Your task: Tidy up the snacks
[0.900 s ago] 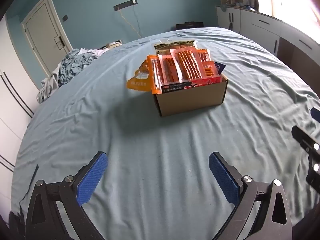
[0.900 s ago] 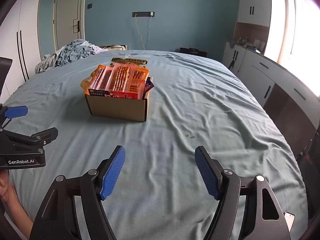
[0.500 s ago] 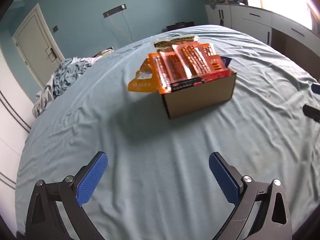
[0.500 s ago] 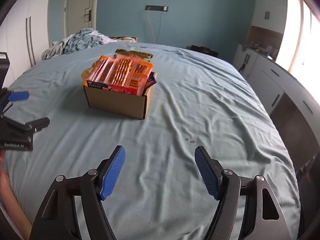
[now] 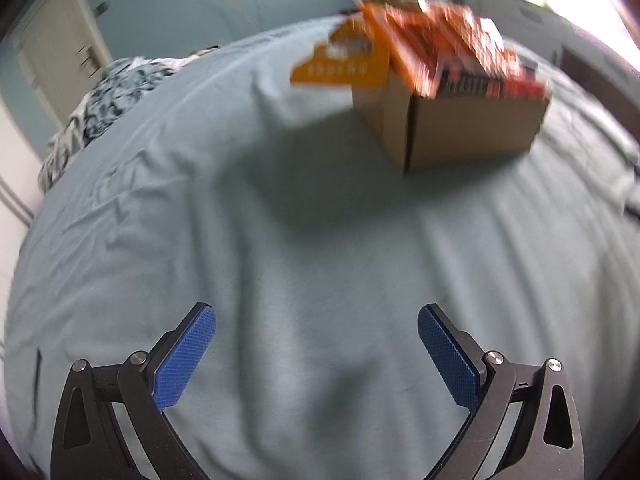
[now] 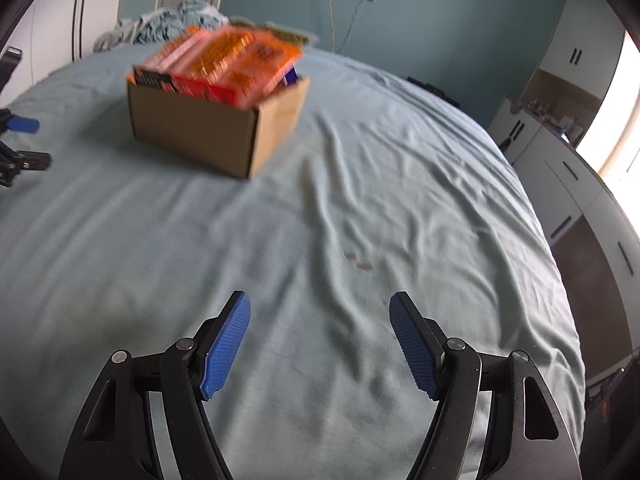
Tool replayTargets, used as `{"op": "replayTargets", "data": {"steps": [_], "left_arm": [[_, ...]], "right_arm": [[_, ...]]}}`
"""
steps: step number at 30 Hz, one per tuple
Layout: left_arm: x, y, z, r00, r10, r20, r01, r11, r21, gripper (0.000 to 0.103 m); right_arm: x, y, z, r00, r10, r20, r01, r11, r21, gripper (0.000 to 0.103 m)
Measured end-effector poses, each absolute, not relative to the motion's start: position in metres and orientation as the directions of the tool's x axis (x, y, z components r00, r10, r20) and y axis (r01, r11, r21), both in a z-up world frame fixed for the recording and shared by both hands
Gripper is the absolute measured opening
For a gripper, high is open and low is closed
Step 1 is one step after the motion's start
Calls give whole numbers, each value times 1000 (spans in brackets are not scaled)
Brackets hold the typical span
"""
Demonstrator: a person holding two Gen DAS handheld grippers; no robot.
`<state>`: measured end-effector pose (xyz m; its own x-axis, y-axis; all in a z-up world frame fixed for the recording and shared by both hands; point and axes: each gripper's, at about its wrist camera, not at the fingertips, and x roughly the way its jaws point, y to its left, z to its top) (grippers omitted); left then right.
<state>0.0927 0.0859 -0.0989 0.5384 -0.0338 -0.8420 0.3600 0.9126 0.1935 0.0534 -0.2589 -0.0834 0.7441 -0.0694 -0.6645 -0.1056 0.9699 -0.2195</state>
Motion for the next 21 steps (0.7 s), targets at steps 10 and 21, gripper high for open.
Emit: {"op": "replayTargets", "data": {"steps": [10, 21], "left_arm": [[84, 143, -122, 515, -176, -839, 398, 916, 52, 103], [69, 154, -125, 549, -251, -797, 432, 902, 14, 103]], "right_arm": [[81, -295, -123, 708, -42, -705, -84, 986, -143, 75], [84, -313, -136, 718, -60, -693, -17, 994, -103, 103]]}}
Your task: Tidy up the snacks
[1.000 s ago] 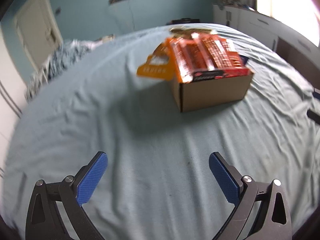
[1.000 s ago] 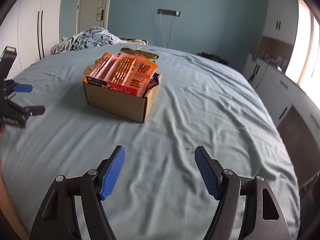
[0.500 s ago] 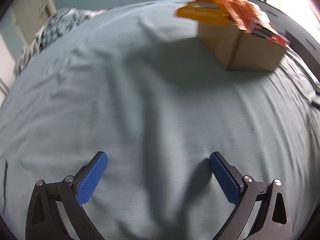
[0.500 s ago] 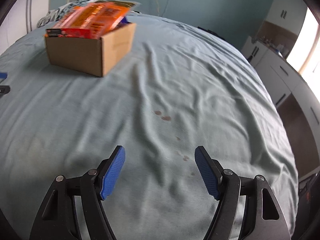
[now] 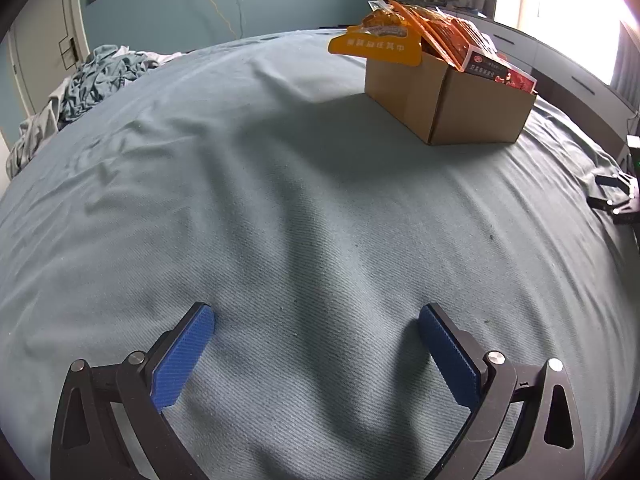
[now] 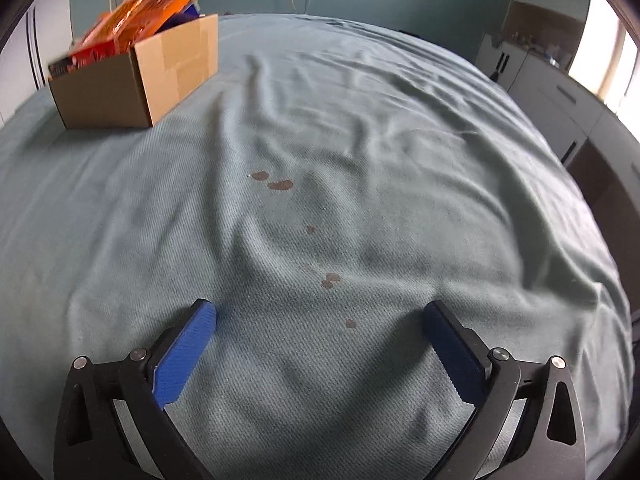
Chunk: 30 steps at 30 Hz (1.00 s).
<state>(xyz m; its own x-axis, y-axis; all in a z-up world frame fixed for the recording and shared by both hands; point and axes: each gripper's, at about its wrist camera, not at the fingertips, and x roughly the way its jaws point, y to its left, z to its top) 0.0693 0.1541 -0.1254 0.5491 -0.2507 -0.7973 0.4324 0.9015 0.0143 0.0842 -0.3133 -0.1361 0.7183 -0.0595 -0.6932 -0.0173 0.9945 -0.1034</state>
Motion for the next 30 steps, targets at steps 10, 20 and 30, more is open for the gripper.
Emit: {"op": "replayTargets", "data": {"steps": [10, 20, 30], "left_arm": [[79, 159, -123, 545, -246, -801, 434, 900, 19, 103], [80, 159, -123, 545, -247, -802, 435, 900, 18, 103], [80, 159, -123, 545, -248, -801, 435, 900, 18, 103]], "right_arm": [[95, -317, -135, 705, -30, -709, -18, 998, -60, 103], [92, -318, -134, 700, -19, -713, -21, 999, -48, 103], [90, -318, -133, 701, -20, -713, -23, 998, -51, 103]]}}
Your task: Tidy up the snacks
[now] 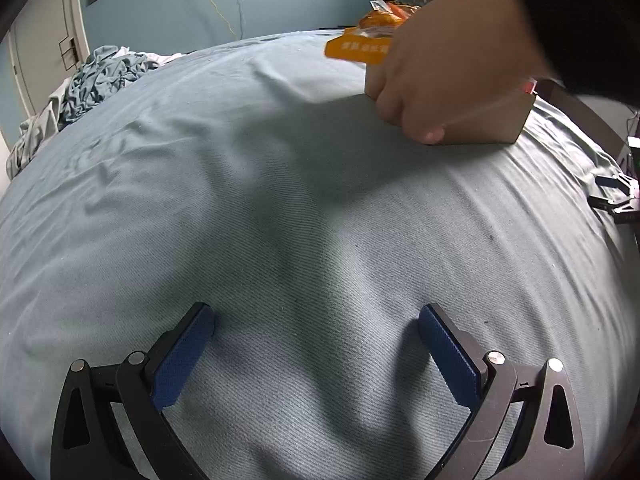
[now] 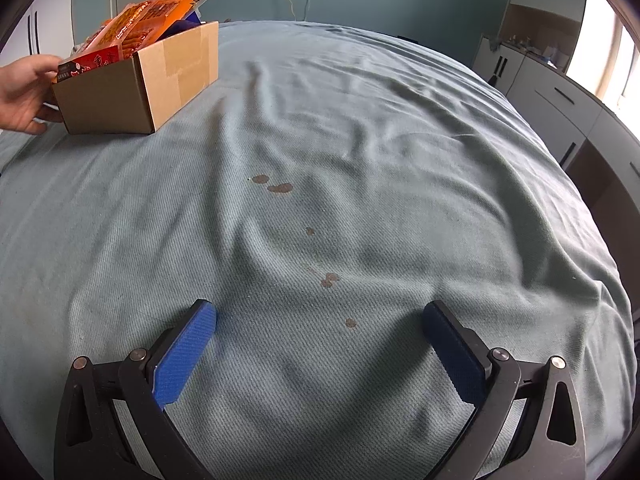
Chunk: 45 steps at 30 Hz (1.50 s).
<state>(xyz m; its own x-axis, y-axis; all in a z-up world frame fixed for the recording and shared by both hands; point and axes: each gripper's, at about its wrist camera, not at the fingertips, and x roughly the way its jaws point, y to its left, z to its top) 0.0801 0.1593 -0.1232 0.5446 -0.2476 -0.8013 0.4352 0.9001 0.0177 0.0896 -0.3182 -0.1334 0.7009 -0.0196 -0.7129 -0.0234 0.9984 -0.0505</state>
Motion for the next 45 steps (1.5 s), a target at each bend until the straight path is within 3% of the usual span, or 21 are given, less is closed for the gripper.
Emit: {"op": "replayTargets", "data": {"steps": [45], "left_arm": [[84, 159, -125, 546, -250, -799, 437, 899, 17, 103]], "right_arm": [[89, -318, -133, 697, -22, -717, -24, 998, -53, 103]]}}
